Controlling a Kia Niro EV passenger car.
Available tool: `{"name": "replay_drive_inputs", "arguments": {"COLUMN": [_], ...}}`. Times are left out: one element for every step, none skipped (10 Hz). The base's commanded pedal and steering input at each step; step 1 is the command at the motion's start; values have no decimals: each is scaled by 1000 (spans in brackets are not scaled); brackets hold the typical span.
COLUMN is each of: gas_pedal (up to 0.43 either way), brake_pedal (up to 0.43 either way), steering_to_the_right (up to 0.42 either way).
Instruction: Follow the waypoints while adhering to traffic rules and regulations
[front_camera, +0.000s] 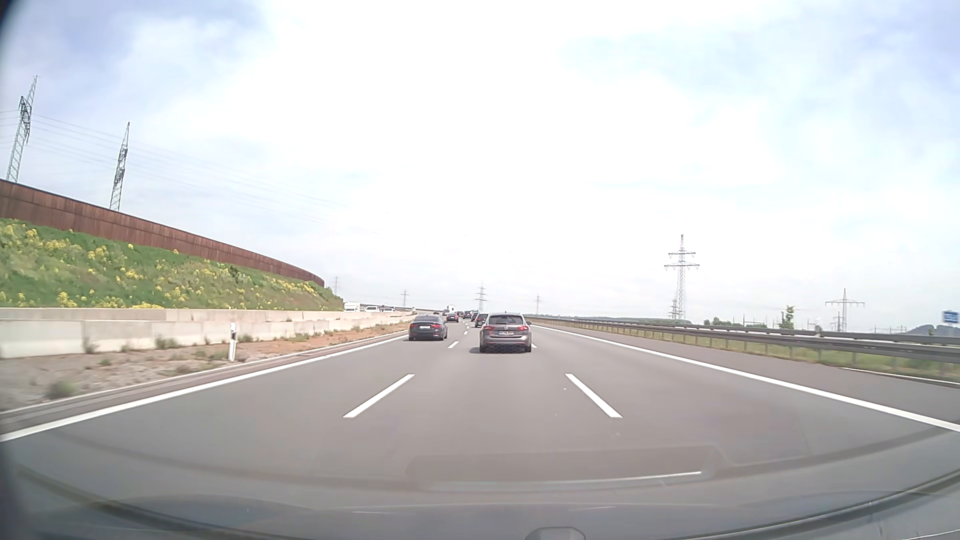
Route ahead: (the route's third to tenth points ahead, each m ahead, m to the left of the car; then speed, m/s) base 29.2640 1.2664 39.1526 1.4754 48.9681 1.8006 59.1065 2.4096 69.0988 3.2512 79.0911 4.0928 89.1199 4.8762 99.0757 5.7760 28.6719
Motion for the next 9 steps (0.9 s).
{"name": "replay_drive_inputs", "arguments": {"gas_pedal": [531, 539, 551, 551, 551, 551, 551, 551, 551], "brake_pedal": [0, 0, 0, 0, 0, 0, 0, 0, 0], "steering_to_the_right": [-9, -9, -9, -9, -9, -9, -9, -9, -9]}}
